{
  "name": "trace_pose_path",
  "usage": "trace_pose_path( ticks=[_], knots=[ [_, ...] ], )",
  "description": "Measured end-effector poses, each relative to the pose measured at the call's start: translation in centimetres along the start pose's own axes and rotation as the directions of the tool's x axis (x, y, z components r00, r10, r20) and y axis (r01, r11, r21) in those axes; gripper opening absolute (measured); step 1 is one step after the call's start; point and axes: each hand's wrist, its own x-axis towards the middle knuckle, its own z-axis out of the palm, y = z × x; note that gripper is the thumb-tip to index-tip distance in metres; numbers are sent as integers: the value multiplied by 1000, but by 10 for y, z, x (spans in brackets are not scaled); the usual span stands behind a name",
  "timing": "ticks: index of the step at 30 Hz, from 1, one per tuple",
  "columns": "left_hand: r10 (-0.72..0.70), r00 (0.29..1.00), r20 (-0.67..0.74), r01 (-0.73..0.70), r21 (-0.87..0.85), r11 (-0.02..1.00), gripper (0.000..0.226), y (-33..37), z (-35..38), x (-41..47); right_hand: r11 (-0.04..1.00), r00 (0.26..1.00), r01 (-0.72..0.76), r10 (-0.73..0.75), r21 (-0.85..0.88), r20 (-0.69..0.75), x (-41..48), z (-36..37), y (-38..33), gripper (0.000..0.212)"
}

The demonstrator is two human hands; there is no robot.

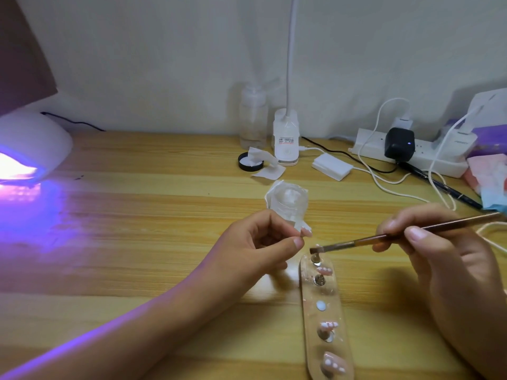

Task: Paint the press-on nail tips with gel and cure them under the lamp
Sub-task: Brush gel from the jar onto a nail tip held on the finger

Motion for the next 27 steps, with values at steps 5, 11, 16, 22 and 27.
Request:
trace_pose_path(
  ticks=[5,11,16,22,27],
  knots=[
    [38,999,11,-38,-40,998,8,4,2,1,996,999,-31,32,88,-17,3,-4,1,18],
    [70,997,17,-70,14,997,15,3,1,0,926,973,-189,221,325,-62,11,-6,4,17],
    [64,998,17,-65,20,998,19,3,0,0,878,951,-283,309,386,-5,14,-5,4,20],
    [26,1000,12,-26,9,1000,11,3,1,1,889,958,-261,286,375,-12,11,-4,2,19],
    [20,999,25,-21,37,999,10,2,1,2,905,955,-278,298,323,-13,8,-1,0,23]
  ],
)
